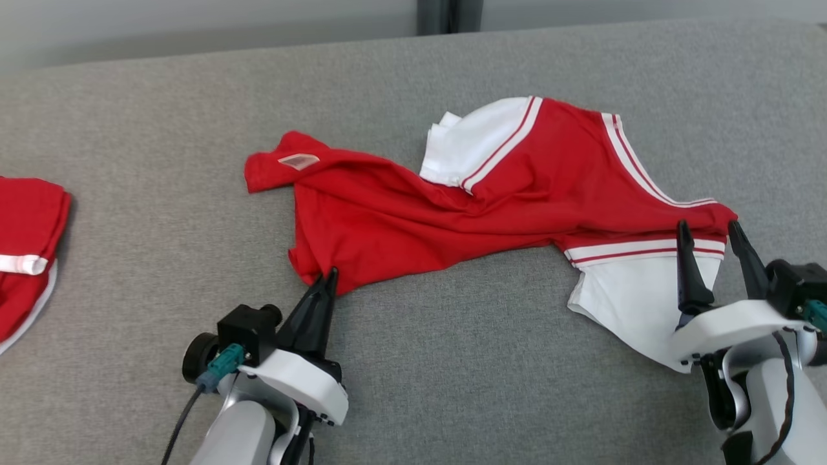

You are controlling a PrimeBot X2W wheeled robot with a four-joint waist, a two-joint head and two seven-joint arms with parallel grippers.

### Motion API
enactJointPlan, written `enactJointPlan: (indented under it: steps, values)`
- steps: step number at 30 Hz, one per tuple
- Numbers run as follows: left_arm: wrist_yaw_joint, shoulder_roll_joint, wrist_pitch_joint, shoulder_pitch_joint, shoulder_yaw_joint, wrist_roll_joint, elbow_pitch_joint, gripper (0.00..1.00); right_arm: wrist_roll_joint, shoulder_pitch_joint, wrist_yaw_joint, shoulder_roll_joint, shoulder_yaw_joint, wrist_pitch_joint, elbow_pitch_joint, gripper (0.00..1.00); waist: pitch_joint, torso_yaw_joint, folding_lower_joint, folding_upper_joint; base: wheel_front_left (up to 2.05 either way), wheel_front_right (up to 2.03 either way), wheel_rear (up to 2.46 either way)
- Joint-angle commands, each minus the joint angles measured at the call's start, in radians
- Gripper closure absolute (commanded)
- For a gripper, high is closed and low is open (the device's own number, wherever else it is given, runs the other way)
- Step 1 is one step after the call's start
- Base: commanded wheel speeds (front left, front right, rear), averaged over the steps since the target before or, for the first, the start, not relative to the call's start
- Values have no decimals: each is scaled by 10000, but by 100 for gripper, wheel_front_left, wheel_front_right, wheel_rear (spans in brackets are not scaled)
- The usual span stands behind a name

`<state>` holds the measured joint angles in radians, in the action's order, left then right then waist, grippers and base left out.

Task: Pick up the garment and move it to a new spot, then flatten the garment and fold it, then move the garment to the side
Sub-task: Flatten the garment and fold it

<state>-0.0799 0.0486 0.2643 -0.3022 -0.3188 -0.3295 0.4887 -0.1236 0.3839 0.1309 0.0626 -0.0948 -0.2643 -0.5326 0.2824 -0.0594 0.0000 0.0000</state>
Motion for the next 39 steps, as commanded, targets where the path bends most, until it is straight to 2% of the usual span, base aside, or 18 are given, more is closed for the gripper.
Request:
enactJointPlan:
  steps: [1, 9, 14, 19, 26, 27, 29, 30, 33, 39]
  values:
    - [-90, 37, 1, 145, -46, 142, -209, 100, -79, -188, -3, 24, -101, 0, -74, 0, -345, 191, 0, 0, 0, 0, 0]
    - [-328, 37, 2, 988, -614, 820, -2086, 100, -313, -825, -3, -69, -205, 0, -332, 0, -1606, 805, 0, 0, 0, 0, 0]
    - [-41, 40, 1, 1434, -703, 715, -2561, 100, -437, -939, -3, -95, -163, 0, -366, 0, -1680, 986, 0, 0, 0, 0, 0]
    - [126, 35, 2, 902, -354, 728, -2099, 100, -578, -600, -3, -82, 143, 0, -292, 0, -1127, 783, 0, 0, 0, 0, 0]
    - [323, 38, 2, -672, 554, 894, -109, 100, -609, -34, -3, -86, 450, 0, -198, 0, -56, 86, 0, 0, 0, 0, 0]
    - [365, 40, 2, -892, 683, 894, 295, 98, -626, 5, -3, -84, 475, 0, -182, 0, 30, 5, 0, 0, 0, 0, 0]
    - [376, 34, 2, -1278, 891, 884, 868, 36, -664, 73, -3, -80, 492, 0, -179, 0, 135, -134, 0, 0, 0, 0, 0]
    - [386, 38, 1, -1392, 990, 892, 1086, 0, -683, 92, -3, -85, 485, 0, -169, 0, 154, -173, 0, 0, 0, 0, 0]
    - [401, 44, 1, -1443, 1311, 691, 1258, 0, -700, 43, -3, -93, 400, 0, -177, 0, 101, -184, 0, 0, 0, 0, 0]
    - [317, 38, 1, -911, 1453, 106, 642, 0, -741, -199, -3, -90, 164, 0, -244, 0, -209, 86, 0, 0, 0, 0, 0]
